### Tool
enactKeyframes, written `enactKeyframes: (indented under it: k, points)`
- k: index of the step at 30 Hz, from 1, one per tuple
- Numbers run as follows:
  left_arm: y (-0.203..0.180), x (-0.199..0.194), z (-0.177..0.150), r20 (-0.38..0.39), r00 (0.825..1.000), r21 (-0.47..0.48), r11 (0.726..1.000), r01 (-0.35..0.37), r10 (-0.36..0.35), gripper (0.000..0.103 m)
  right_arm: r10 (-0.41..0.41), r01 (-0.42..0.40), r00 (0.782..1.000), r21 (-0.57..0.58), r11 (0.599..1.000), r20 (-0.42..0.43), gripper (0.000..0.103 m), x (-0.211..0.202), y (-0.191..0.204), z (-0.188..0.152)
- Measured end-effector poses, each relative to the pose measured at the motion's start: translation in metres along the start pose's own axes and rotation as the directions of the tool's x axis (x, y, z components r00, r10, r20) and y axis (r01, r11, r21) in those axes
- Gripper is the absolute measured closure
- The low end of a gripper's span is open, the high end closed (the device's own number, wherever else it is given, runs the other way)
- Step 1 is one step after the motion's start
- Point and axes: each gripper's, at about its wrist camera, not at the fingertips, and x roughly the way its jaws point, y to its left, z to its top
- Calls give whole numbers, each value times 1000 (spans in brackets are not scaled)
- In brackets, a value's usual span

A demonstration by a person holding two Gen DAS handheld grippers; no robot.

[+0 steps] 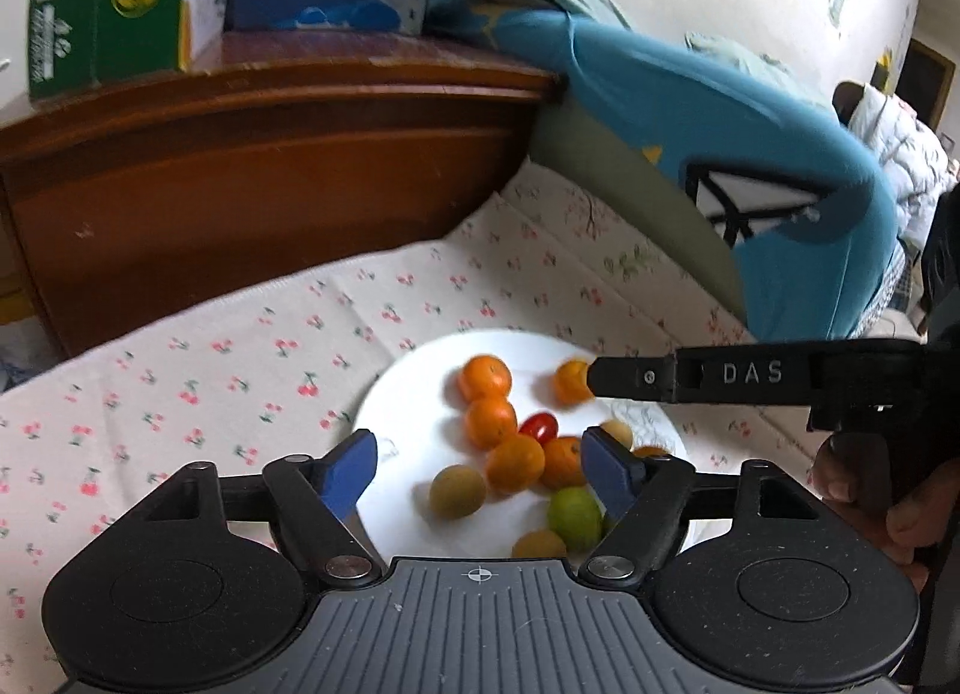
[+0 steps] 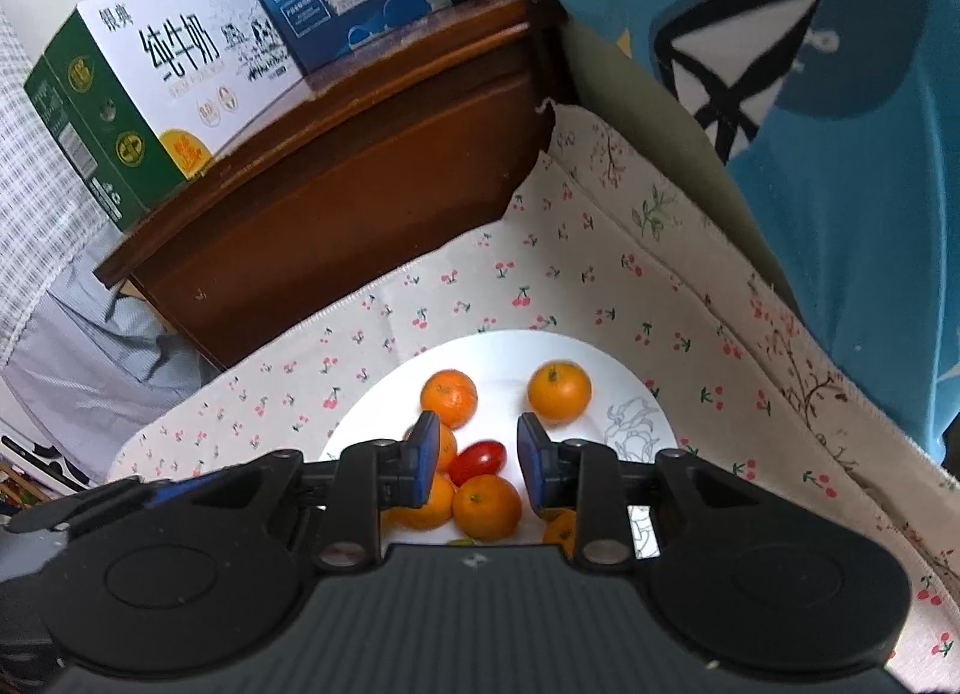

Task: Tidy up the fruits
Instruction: 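Lower both fruits onto the white plate and open both tools, then move both open tools back to the remaining loose fruits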

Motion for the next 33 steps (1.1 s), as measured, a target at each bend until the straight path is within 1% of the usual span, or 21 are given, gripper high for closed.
enactKeyframes:
  k: [2, 11, 15, 17, 20, 24, 28, 31, 33]
  points:
    - [1, -8, 4, -8, 1000, 2, 1000, -22, 22, 23, 10, -10, 1000, 0, 1000, 11, 73, -5, 2, 1]
    - [17, -39, 3, -21, 991, -34, 991, -132, 131, 22, 42, -42, 998, 3, 999, 54, 69, -27, 15, -2]
    - [30, -55, -5, -35, 992, -96, 987, -126, 124, 22, 49, -47, 997, -28, 998, 67, 68, -37, 24, -9]
    - [35, -60, -10, -40, 990, -118, 983, -143, 139, 18, 60, -59, 996, -24, 998, 65, 67, -40, 27, -15]
    - [41, -68, -16, -48, 986, -137, 976, -166, 161, 17, 70, -68, 996, -41, 997, 57, 66, -45, 34, -25]
    - [46, -78, -22, -47, 986, -163, 972, -167, 162, 17, 67, -65, 997, -58, 996, 38, 62, -48, 41, -39]
    - [47, -84, -28, -47, 981, -161, 968, -193, 188, 17, 62, -61, 998, -74, 995, 15, 62, -50, 47, -53]
    - [49, -87, -34, -56, 982, -170, 967, -188, 180, 17, 65, -65, 998, -82, 994, 1, 62, -52, 51, -64]
    - [49, -88, -37, -58, 979, -156, 967, -204, 197, 17, 69, -69, 998, -90, 994, -10, 62, -52, 54, -71]
